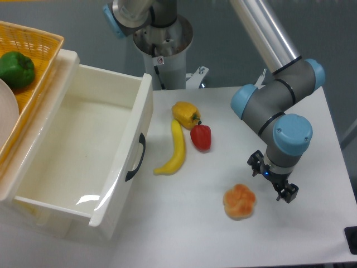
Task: Pick up the round bread
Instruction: 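Lower the open gripper over the round orange bread bun, then close the gripper fingers around the bread bun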
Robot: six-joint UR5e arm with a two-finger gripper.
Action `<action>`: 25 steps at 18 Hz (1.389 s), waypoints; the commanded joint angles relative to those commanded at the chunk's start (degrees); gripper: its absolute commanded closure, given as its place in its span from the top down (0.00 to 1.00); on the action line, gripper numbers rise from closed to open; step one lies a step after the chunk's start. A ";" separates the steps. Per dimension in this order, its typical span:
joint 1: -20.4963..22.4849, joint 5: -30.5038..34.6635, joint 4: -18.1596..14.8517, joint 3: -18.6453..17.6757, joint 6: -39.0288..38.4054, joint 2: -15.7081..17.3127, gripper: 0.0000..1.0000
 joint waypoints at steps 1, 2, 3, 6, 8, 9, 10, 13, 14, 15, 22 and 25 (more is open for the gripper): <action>0.00 0.00 0.00 0.00 0.17 0.00 1.00; 0.00 -0.09 0.00 0.00 0.61 0.09 1.00; 0.00 -0.09 0.09 -0.17 0.27 0.17 1.00; -0.18 -0.44 0.52 -0.96 -0.44 -0.09 1.00; 0.17 -3.32 2.54 -2.10 -5.68 -0.18 1.00; 0.26 -5.34 3.24 -2.54 -7.45 -0.09 1.00; 0.26 -5.80 3.51 -2.98 -7.99 0.00 1.00; 0.26 -5.89 3.52 -4.74 -8.26 0.09 1.00; 0.52 -6.24 3.60 -5.09 -8.26 0.26 1.00; 0.61 -7.46 3.60 -5.53 -8.87 0.44 1.00; 0.53 -13.36 3.95 -6.15 -16.08 0.09 0.93; 0.26 -13.27 4.13 -6.15 -15.91 -0.17 0.57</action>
